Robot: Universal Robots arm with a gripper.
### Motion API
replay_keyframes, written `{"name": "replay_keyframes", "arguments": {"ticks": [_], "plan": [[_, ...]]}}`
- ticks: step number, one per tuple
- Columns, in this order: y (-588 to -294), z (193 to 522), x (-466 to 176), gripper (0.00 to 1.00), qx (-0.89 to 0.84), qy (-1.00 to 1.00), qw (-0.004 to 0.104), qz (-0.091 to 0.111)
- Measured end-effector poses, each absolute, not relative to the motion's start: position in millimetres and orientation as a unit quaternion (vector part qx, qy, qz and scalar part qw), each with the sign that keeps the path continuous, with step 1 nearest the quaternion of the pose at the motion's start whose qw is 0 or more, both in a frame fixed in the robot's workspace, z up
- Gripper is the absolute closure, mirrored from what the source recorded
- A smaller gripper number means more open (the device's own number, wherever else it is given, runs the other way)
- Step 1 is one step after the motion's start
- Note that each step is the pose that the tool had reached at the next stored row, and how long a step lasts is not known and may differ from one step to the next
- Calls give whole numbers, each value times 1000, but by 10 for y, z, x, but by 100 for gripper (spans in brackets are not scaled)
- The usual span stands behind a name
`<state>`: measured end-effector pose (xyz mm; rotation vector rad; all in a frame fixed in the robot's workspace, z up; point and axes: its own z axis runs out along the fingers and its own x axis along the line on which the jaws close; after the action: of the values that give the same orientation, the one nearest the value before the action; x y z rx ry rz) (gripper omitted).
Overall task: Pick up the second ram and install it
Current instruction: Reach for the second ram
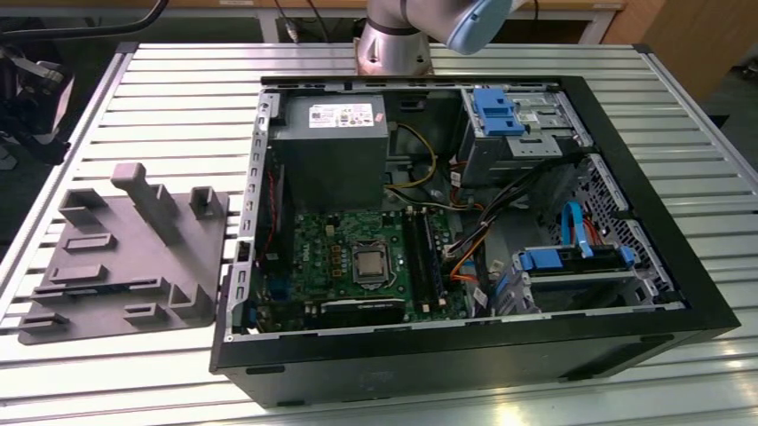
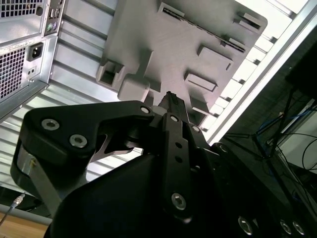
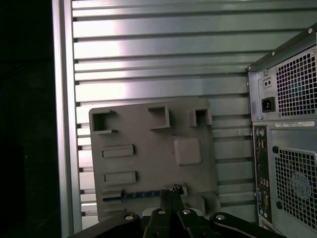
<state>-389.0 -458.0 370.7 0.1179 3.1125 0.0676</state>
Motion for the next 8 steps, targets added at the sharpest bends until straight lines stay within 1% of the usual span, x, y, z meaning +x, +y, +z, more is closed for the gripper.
{"name": "replay_keyframes", "arguments": {"ticks": [8], "plan": [[-4597,3688,-3919,89,38,999,13,22]]}}
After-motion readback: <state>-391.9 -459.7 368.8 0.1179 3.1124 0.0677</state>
